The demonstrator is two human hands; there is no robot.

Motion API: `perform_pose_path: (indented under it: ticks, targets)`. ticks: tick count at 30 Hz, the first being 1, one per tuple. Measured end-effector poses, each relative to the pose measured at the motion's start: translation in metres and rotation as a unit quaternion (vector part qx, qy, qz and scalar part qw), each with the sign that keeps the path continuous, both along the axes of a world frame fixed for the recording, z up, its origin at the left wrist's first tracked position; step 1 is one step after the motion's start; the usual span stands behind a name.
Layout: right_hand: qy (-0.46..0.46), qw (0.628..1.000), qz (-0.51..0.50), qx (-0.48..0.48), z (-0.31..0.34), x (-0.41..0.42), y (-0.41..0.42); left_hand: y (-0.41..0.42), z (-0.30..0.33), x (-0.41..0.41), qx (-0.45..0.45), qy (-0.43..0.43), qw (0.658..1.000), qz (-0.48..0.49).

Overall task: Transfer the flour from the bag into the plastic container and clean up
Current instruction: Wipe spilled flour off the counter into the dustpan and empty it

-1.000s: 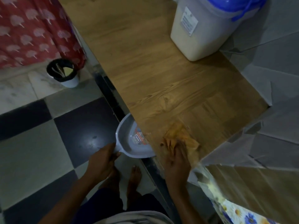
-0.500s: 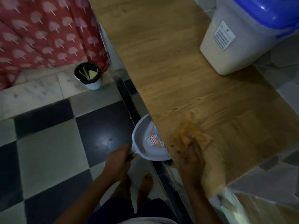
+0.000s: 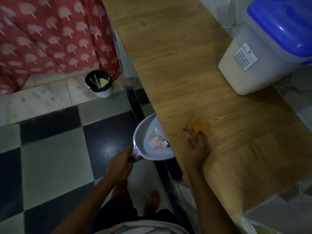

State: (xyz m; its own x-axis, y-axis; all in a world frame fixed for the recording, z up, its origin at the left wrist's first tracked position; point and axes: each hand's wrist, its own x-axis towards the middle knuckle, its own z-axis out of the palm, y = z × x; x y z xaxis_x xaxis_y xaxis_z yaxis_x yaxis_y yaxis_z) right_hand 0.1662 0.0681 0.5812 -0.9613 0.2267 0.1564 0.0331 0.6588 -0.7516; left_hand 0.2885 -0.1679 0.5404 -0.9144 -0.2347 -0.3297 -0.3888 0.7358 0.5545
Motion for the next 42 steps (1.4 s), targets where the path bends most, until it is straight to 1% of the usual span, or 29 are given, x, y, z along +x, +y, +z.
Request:
perform_pose_path:
  ticks: [2, 3, 4, 6, 10, 13, 21, 25, 28, 30, 32, 34, 40, 42]
  targets:
    - [0.009, 0.996, 0.093, 0.003, -0.005, -0.006, -0.049, -0.016, -0.001, -0.011, 0.008, 0.004, 1.0, -0.003]
    - [0.011, 0.991, 0.133, -0.01, -0.001, -0.01, -0.076, -0.026, -0.001, -0.018, 0.012, 0.008, 1.0, -0.008]
    - [0.009, 0.986, 0.162, -0.023, 0.004, -0.013, -0.098, -0.034, 0.001, -0.024, 0.016, 0.008, 1.0, -0.012]
    - [-0.009, 0.983, 0.179, -0.047, 0.011, -0.022, -0.139, -0.058, -0.001, -0.034, 0.025, 0.016, 0.999, -0.019]
    - [-0.046, 0.979, 0.163, -0.114, 0.015, -0.043, -0.2, -0.114, -0.003, -0.048, 0.018, 0.031, 0.999, -0.016]
    - [-0.076, 0.974, 0.136, -0.163, 0.018, -0.066, -0.249, -0.175, -0.004, -0.061, 0.01, 0.011, 1.0, 0.01]
    - [-0.092, 0.974, 0.1, -0.18, 0.013, -0.121, -0.354, -0.313, 0.009, -0.109, -0.024, 0.018, 0.998, 0.047]
    - [-0.105, 0.973, 0.098, -0.183, 0.001, -0.159, -0.405, -0.365, 0.003, -0.142, -0.018, 0.032, 0.997, 0.066]
    - [-0.122, 0.968, 0.105, -0.192, -0.013, -0.199, -0.448, -0.405, -0.017, -0.176, -0.019, 0.017, 0.996, 0.087]
    - [-0.114, 0.969, 0.116, -0.188, -0.021, -0.224, -0.473, -0.427, -0.032, -0.197, -0.005, 0.005, 0.995, 0.097]
    - [-0.108, 0.97, 0.12, -0.181, -0.036, -0.257, -0.502, -0.452, -0.05, -0.227, 0.016, 0.006, 0.994, 0.107]
    - [-0.115, 0.969, 0.118, -0.183, -0.051, -0.29, -0.53, -0.477, -0.063, -0.256, 0.016, 0.008, 0.993, 0.115]
    - [-0.158, 0.967, 0.13, -0.152, -0.106, -0.382, -0.614, -0.553, -0.119, -0.339, -0.032, -0.021, 0.988, 0.147]
    - [-0.181, 0.963, 0.141, -0.14, -0.132, -0.408, -0.64, -0.582, -0.147, -0.368, -0.051, -0.041, 0.986, 0.154]
